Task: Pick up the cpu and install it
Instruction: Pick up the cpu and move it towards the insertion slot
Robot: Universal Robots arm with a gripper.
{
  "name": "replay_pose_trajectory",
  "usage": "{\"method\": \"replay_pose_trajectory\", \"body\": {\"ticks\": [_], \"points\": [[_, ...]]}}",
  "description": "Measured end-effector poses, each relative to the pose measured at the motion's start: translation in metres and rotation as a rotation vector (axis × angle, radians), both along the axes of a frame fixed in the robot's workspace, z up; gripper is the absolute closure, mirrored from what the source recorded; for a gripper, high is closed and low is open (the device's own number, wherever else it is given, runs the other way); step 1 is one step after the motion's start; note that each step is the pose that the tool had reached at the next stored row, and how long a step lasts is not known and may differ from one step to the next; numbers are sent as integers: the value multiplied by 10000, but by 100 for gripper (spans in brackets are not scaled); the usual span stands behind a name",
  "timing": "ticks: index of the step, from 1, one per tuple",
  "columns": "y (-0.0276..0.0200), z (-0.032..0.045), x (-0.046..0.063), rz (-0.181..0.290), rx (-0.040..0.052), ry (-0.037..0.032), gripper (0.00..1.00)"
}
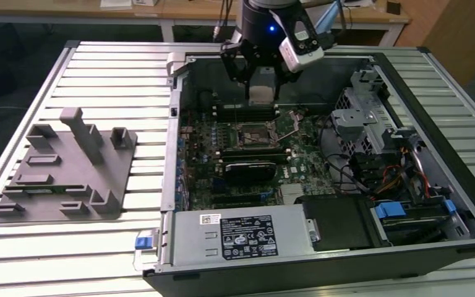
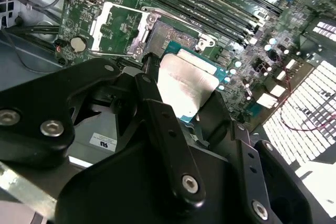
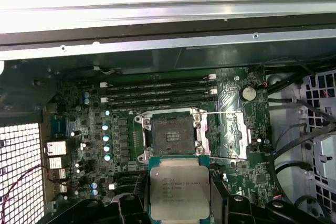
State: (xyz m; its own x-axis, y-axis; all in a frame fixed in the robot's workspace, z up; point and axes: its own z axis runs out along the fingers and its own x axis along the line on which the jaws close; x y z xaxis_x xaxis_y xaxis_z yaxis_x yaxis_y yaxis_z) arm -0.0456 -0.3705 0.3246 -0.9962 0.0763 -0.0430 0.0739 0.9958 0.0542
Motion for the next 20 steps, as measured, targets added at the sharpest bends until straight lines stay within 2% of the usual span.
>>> {"method": "replay_pose_trajectory", "body": {"ticks": [6,20], "points": [[27,-75,20,1,0,0,45],[144,-238,31,21,0,0,45]]}}
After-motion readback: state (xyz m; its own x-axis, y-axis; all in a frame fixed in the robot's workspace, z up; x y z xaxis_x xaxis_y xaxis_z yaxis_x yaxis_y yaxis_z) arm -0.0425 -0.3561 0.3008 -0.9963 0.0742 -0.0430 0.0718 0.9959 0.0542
